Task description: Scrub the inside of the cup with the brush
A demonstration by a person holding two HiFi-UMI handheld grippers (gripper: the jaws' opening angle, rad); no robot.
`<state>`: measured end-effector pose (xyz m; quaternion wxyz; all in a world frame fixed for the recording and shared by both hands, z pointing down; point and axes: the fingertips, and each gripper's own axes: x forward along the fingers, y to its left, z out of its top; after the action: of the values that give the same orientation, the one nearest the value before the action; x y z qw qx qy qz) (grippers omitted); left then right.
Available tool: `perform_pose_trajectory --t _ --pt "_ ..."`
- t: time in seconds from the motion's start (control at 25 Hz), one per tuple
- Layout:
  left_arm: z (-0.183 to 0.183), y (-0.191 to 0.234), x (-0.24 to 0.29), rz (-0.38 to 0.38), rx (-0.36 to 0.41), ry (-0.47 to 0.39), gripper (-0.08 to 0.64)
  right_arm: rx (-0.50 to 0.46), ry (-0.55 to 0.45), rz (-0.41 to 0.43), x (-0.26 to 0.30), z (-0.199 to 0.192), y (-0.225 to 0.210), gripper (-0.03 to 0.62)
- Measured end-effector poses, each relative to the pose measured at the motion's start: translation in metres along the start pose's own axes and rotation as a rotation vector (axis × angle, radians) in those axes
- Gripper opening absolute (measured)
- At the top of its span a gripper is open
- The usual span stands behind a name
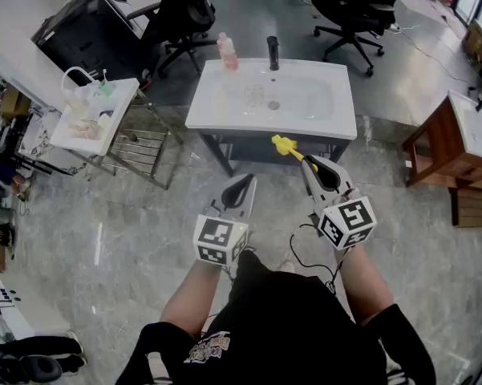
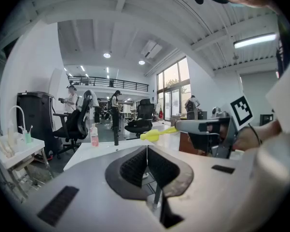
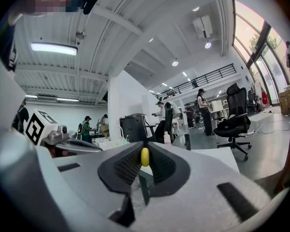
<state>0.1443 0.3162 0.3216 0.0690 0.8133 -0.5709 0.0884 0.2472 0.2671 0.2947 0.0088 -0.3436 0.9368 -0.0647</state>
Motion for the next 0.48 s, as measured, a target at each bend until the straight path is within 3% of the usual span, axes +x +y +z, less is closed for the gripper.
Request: perform_pose_trajectory --t 0.48 --pt "0.0007 0.0099 0.0031 0.011 0.010 -0.003 0.009 0.040 -0.010 0.006 0.0073 -0.0010 -0.0019 0.037"
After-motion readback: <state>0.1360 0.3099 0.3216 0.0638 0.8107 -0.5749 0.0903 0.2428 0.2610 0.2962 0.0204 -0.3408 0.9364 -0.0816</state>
